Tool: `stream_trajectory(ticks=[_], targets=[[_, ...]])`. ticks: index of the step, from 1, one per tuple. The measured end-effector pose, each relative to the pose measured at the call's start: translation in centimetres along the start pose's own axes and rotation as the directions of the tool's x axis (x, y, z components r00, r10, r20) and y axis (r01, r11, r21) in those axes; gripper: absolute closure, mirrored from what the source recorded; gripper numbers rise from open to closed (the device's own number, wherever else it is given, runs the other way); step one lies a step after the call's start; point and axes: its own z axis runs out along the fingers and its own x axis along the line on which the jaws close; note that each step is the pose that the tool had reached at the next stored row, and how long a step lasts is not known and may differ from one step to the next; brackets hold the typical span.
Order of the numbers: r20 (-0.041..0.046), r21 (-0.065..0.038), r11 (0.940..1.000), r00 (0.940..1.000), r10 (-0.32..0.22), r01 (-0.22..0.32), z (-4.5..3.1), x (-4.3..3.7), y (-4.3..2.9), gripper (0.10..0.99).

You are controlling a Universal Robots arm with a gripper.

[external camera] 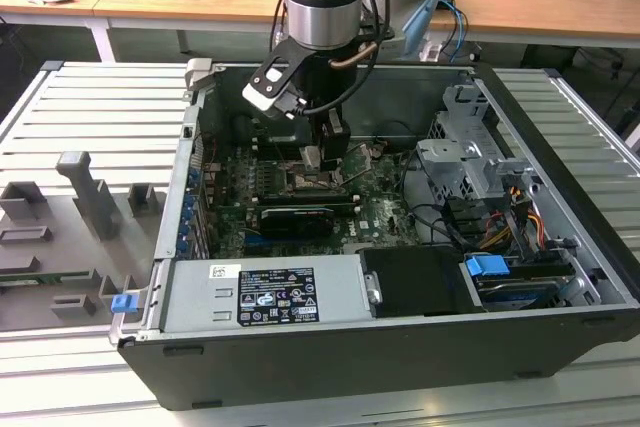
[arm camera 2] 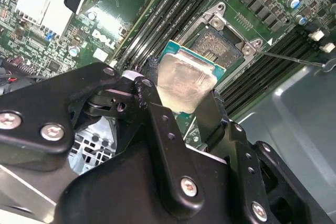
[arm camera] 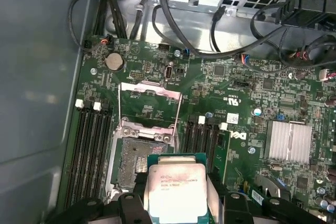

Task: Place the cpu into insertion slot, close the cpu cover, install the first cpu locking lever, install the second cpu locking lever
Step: 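Place the cpu into insertion slot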

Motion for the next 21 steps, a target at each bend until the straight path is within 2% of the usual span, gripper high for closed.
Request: stream_trajectory(ticks=[7, 12, 13, 16, 21], targets=[[0.0001, 0.0, 1.0, 1.0, 0.0, 0.0, 0.67, 0.29, -0.02, 0.557], [0.0003, 0.0, 1.0, 1.0, 0.001, -0.001, 1.78, 0.55, -0.07, 0.557], [0.0007, 0.0, 1.0, 1.0, 0.006, -0.006, 1.86, 0.6, -0.04, 0.557], [0.006, -0.002, 0.9977, 0.9977, 0.068, -0.068, 2.13, 0.62, 0.01, 0.557], [0.0068, -0.002, 0.9969, 0.9969, 0.078, -0.078, 2.44, 1.27, 0.07, 0.557]])
